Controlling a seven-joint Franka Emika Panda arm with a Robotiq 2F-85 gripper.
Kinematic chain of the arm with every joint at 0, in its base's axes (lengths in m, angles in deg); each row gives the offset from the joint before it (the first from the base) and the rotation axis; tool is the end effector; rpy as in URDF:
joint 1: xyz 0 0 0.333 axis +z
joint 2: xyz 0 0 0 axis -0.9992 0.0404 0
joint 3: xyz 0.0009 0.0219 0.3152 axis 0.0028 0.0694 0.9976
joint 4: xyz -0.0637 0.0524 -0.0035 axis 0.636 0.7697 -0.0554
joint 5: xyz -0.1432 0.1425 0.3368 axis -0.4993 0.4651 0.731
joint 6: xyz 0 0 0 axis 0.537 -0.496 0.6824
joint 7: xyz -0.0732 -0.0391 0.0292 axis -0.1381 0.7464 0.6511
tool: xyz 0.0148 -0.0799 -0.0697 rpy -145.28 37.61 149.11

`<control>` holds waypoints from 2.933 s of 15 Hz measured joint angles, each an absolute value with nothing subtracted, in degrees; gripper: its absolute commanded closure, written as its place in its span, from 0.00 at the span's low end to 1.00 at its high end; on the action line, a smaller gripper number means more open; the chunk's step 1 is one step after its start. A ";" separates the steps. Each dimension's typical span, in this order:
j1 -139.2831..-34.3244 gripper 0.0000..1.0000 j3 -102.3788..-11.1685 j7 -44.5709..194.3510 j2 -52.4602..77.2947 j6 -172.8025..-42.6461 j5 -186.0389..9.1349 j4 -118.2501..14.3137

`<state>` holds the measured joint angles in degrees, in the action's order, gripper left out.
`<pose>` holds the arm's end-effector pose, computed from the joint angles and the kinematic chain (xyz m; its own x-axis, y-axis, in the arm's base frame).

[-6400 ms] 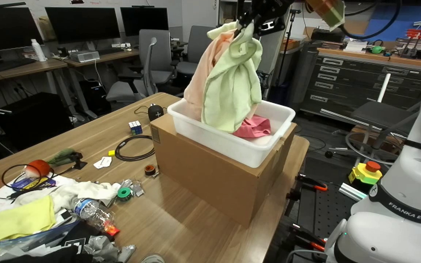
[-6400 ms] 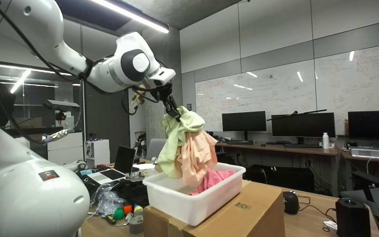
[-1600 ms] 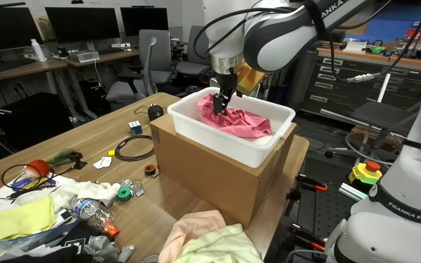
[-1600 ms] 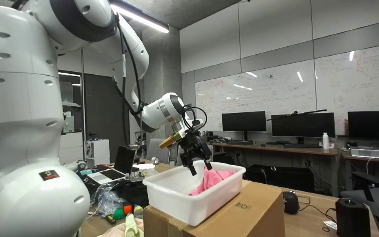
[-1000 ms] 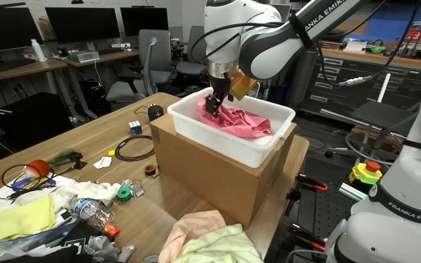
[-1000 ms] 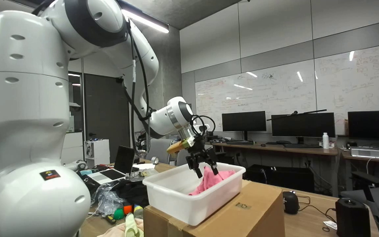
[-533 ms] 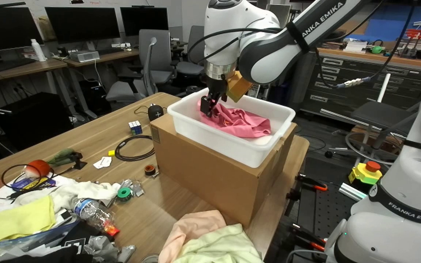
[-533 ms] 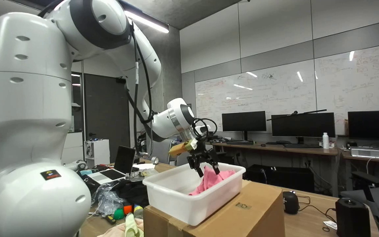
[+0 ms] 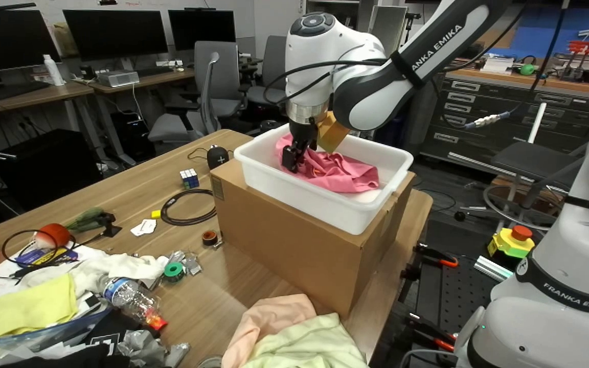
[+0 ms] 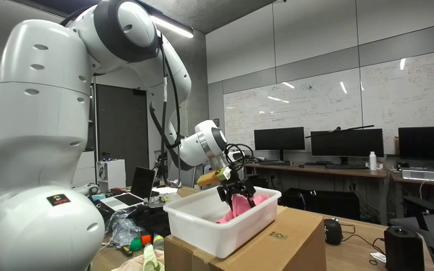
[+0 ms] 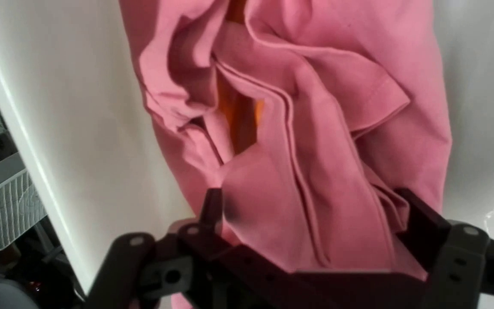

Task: Remove the towels and t-shirts from the white storage bin

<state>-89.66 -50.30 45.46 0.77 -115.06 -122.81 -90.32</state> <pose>0.5348 0.0070 0.3272 0.9710 -0.0418 0.2353 -0.1245 -0.9288 0.3491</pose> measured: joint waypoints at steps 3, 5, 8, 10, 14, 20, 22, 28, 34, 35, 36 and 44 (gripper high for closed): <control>-89.47 0.26 -51.01 45.46 1.40 -115.69 -122.81 -90.28; -89.36 0.30 -51.42 45.46 1.64 -116.11 -122.81 -90.26; -89.23 0.54 -51.82 45.47 1.79 -116.51 -122.81 -90.24; -89.21 0.70 -51.89 45.47 1.79 -116.57 -122.81 -90.24; -89.19 0.95 -51.95 45.47 1.79 -116.62 -122.80 -90.24; -89.03 0.96 -51.95 45.43 1.26 -117.30 -121.61 -90.38; -88.89 0.96 -51.95 45.05 0.02 -118.04 -120.39 -90.74; -88.82 0.96 -51.80 38.73 -12.07 -123.95 -119.55 -96.84; -90.26 0.96 -48.47 33.46 -30.74 -128.87 -118.18 -105.86; -90.72 0.96 -47.12 33.40 -33.89 -129.05 -116.72 -107.19; -90.93 0.96 -45.89 33.45 -36.44 -129.01 -115.25 -108.16; -85.32 0.96 -39.49 44.56 -47.83 -118.12 -99.67 -110.71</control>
